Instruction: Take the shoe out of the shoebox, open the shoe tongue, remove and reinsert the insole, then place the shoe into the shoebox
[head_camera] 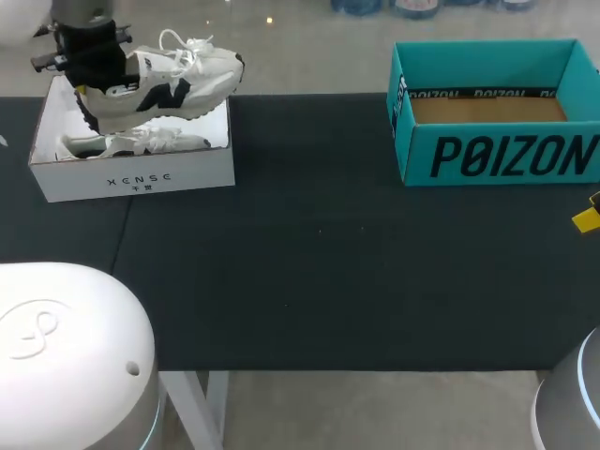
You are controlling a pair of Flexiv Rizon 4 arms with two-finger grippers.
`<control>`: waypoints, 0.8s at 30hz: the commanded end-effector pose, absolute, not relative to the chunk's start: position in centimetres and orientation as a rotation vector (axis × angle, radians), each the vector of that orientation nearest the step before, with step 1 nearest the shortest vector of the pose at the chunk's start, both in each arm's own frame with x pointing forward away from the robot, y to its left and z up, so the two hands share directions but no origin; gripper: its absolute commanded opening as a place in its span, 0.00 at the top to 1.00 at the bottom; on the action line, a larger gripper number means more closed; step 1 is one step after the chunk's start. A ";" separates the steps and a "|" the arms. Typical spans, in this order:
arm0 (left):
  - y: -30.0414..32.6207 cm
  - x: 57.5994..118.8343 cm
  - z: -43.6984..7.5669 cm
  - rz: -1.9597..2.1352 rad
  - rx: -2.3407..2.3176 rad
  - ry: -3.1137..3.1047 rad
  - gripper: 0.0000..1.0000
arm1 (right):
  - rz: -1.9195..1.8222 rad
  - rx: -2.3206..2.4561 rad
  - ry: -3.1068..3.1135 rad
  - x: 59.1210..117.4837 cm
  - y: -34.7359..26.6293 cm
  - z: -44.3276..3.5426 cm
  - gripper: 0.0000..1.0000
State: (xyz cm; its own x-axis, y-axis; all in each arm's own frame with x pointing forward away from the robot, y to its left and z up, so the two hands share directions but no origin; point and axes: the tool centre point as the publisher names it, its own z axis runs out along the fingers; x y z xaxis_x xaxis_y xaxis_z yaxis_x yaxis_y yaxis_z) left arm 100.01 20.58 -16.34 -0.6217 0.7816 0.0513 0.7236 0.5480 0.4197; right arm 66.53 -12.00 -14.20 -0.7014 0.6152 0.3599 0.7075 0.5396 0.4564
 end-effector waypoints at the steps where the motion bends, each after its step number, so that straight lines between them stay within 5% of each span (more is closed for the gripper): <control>1: 24.6 102.6 -15.9 0.583 1.321 2.613 1.00 | -0.879 -1.133 -2.616 66.7 -12.0 -14.3 0.00; 24: 32.8 111.6 -18.2 0.703 1.414 2.601 1.00 | -0.879 -1.133 -2.616 66.7 -12.0 -14.3 0.00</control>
State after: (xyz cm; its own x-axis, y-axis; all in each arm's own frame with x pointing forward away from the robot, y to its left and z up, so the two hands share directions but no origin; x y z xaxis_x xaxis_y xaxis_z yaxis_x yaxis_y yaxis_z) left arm 109.61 32.60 -17.40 -0.5614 0.8184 0.1225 0.7641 0.4558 0.4565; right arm 66.53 -12.00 -14.20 -0.7014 0.6152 0.3600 0.7075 0.5396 0.4564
